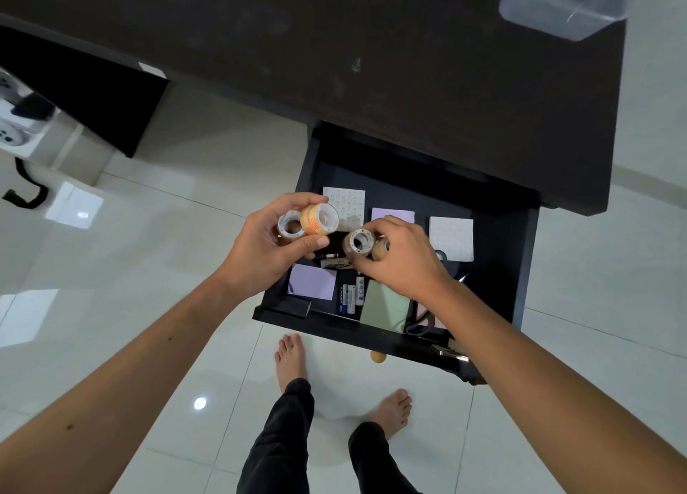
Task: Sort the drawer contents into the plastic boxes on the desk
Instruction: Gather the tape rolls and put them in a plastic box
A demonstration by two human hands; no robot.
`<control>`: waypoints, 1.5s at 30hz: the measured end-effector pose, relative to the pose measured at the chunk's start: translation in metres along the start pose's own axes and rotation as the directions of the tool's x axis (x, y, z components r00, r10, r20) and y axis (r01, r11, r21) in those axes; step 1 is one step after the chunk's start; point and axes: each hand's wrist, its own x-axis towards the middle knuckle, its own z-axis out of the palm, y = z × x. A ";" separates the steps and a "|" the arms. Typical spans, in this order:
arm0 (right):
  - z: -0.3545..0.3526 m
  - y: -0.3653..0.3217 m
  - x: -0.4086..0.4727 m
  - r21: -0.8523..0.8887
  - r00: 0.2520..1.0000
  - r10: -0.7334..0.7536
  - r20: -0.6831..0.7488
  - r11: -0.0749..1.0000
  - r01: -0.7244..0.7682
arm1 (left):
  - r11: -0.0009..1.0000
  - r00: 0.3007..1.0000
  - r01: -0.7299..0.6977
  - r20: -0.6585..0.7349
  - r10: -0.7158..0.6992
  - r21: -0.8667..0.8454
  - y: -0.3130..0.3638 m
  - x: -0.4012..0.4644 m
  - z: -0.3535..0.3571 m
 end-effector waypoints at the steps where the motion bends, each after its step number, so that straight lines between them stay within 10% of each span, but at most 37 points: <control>1: -0.005 -0.003 -0.001 0.010 1.000 -0.001 0.001 1.000 0.001 | 1.000 1.000 0.001 0.000 -0.001 0.001 0.002 0.001 -0.002; 26: -0.131 -0.145 0.168 0.200 0.971 -0.232 -0.055 0.950 0.238 | 0.989 0.992 -0.043 -0.116 0.059 0.138 0.113 0.115 -0.136; 45: -0.129 -0.293 0.408 0.016 0.945 -0.304 -0.125 0.951 0.308 | 0.946 0.949 -0.063 -0.273 0.156 0.319 0.166 0.282 -0.335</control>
